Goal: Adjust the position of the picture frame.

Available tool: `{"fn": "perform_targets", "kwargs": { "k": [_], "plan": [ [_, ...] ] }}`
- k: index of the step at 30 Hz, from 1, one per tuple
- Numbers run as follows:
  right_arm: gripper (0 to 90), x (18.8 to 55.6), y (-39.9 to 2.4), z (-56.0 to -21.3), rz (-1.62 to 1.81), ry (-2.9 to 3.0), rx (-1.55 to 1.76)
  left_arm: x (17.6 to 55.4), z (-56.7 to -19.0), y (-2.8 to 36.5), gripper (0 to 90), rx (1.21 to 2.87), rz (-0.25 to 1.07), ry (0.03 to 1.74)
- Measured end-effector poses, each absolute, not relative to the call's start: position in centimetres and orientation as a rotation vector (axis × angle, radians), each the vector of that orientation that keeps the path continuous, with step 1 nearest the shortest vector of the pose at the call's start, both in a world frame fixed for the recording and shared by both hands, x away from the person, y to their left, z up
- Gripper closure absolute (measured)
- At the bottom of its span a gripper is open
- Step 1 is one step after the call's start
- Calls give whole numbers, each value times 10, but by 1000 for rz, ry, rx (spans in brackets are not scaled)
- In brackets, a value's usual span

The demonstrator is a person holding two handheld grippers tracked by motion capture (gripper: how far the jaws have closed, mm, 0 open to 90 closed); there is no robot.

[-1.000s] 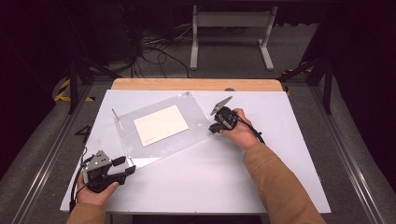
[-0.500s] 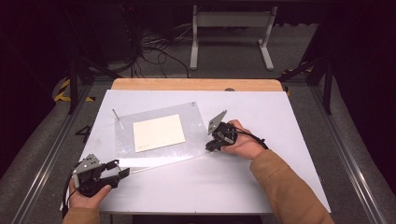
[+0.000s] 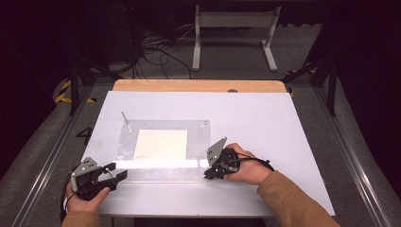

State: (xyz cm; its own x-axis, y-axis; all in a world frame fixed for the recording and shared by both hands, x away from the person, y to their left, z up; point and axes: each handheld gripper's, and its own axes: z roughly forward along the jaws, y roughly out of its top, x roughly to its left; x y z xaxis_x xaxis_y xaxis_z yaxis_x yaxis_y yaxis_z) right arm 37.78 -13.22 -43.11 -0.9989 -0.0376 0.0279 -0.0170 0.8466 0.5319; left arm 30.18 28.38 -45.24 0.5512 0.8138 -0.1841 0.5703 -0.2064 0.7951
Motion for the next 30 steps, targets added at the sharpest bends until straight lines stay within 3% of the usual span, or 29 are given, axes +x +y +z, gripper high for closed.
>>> {"fn": "perform_targets", "kwargs": {
  "k": [10,12,16,17,20,30],
  "plan": [
    [822,356,-128,-434,-890,-2922,72,301,-452,286,439,1896,357,1161],
    [784,357,-129,-435,-913,-2897,42,301,-452,286,466,1903,372,1171],
    [739,354,-130,-435,-930,-2899,-4,300,-451,287,609,1911,417,1202],
    [732,353,-130,-435,-957,-2893,-10,299,-451,288,609,1915,439,1215],
    [704,350,-134,-432,-1026,-2883,-34,299,-451,293,820,1906,467,1239],
    [699,344,-156,-420,-1195,-2867,-115,316,-439,285,841,1910,585,1241]
  ]
}}
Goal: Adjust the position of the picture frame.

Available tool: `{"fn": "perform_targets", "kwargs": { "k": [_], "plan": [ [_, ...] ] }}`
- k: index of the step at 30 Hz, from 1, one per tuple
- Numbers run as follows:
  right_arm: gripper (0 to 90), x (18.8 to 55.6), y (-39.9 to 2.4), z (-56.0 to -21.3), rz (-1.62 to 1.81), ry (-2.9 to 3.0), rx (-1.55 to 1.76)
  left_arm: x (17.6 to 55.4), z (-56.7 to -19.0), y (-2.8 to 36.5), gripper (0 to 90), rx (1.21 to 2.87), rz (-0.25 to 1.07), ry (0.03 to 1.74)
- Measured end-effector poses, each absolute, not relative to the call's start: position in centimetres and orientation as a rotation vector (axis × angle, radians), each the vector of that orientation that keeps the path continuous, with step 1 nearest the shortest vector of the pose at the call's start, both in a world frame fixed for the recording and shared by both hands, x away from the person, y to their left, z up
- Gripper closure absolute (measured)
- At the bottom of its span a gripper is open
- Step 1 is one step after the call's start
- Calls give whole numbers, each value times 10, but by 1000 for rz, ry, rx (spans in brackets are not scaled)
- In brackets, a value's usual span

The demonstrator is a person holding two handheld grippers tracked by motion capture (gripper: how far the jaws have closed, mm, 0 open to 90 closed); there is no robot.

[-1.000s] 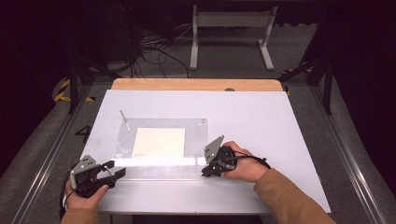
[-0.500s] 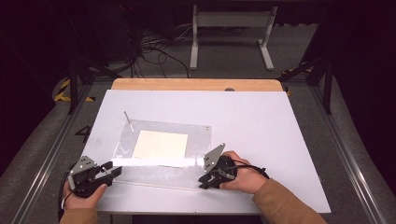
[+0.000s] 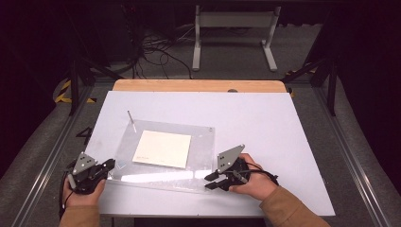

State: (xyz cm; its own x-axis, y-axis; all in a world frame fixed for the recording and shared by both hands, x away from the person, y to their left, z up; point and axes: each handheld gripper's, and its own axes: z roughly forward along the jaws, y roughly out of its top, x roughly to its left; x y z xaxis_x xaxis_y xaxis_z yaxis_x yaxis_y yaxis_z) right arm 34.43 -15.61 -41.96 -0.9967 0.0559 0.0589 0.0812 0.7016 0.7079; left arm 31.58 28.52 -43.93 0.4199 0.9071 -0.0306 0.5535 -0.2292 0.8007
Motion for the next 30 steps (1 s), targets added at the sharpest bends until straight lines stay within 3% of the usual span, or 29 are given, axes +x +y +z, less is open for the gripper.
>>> {"fn": "perform_targets", "kwargs": {
  "k": [6,15,22,24,27,30],
  "plan": [
    [700,342,-170,-415,-1239,-2872,-168,346,-429,292,840,1841,629,1273],
    [702,339,-178,-420,-1182,-2903,-327,392,-443,299,831,1789,622,1307],
    [699,336,-183,-422,-1182,-2903,-365,400,-453,306,816,1773,561,1333],
    [699,336,-184,-421,-1185,-2903,-383,398,-450,304,720,1760,563,1338],
    [696,336,-187,-421,-1191,-2906,-397,393,-446,295,399,1843,630,1390],
    [693,337,-189,-420,-1190,-2912,-423,383,-440,288,334,1874,677,1396]
  ]
}}
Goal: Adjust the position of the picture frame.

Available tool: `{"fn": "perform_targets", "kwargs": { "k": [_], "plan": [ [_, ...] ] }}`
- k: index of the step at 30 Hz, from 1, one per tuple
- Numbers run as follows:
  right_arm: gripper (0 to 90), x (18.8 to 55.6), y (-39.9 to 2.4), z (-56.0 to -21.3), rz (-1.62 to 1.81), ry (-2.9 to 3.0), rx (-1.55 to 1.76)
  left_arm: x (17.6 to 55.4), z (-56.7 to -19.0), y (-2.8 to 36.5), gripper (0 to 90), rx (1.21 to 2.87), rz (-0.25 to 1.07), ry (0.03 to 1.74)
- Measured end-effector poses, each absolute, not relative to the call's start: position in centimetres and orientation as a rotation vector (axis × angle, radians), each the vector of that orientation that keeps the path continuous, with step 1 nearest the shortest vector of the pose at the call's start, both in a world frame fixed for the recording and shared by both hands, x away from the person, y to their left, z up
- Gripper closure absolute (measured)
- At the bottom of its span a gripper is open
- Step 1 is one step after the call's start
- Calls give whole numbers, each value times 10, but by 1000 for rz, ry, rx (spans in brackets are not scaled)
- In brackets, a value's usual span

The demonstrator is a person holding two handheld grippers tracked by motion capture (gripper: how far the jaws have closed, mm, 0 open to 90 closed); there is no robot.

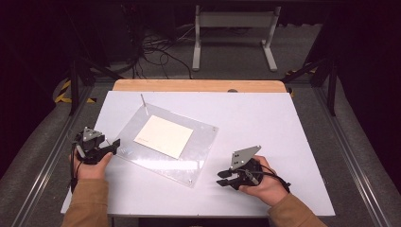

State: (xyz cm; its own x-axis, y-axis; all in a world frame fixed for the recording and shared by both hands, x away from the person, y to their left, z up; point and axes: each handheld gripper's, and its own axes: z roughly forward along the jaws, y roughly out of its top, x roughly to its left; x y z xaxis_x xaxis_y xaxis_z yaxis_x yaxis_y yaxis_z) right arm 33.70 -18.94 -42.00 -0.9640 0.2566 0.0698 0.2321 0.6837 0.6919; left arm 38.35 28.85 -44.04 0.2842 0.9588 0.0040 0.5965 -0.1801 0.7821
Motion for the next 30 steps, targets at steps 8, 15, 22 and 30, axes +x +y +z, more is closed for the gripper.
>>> {"fn": "perform_targets", "kwargs": {
  "k": [8,15,22,30],
  "plan": [
    [693,342,-196,-420,1169,2838,450,354,-414,276,317,1895,714,1314],
    [693,344,-198,-420,1172,2830,463,343,-406,236,383,1993,480,1037],
    [703,344,-197,-418,1186,2817,489,339,-414,204,441,2063,336,884],
    [762,376,-179,-415,1215,2724,614,332,-425,213,477,2041,335,955]
  ]
}}
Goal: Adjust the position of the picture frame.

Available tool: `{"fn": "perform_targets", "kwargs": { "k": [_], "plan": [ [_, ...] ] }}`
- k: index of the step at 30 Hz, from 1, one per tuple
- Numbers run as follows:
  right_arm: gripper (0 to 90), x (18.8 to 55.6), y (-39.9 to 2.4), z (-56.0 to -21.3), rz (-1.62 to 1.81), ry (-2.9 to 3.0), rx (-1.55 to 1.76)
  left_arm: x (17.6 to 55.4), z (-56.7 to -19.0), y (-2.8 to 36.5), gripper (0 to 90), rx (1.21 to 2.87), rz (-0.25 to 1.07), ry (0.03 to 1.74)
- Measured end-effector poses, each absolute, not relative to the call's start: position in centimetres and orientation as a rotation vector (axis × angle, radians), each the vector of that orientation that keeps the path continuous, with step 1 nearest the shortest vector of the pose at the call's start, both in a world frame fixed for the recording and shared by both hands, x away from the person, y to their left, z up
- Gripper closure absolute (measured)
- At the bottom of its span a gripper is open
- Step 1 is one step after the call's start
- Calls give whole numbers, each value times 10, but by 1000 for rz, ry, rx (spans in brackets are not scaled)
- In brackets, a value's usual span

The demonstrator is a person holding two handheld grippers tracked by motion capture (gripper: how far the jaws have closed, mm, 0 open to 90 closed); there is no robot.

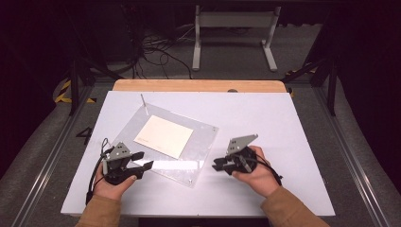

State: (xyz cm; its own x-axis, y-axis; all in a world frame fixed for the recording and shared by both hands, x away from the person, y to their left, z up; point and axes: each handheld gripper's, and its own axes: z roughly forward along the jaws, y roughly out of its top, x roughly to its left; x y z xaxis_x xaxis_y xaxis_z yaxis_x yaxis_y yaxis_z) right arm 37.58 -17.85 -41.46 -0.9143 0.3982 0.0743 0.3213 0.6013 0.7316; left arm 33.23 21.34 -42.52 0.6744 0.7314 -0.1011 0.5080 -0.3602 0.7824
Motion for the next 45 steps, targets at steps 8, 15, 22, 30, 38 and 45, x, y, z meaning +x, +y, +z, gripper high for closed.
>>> {"fn": "perform_targets", "kwargs": {
  "k": [8,15,22,30,38,45],
  "plan": [
    [714,460,-182,-420,1127,2578,908,330,-434,233,489,2014,334,1049],
    [736,498,-170,-423,1019,2568,926,326,-437,244,489,1994,359,1093],
    [757,510,-161,-428,972,2602,917,325,-441,256,488,1972,370,1136],
    [837,515,-155,-435,917,2629,887,324,-442,258,488,1964,379,1144],
    [843,512,-153,-432,862,2673,828,324,-442,267,496,1932,387,1166],
    [843,487,-159,-428,801,2774,708,323,-442,284,501,1873,428,1256]
  ]
}}
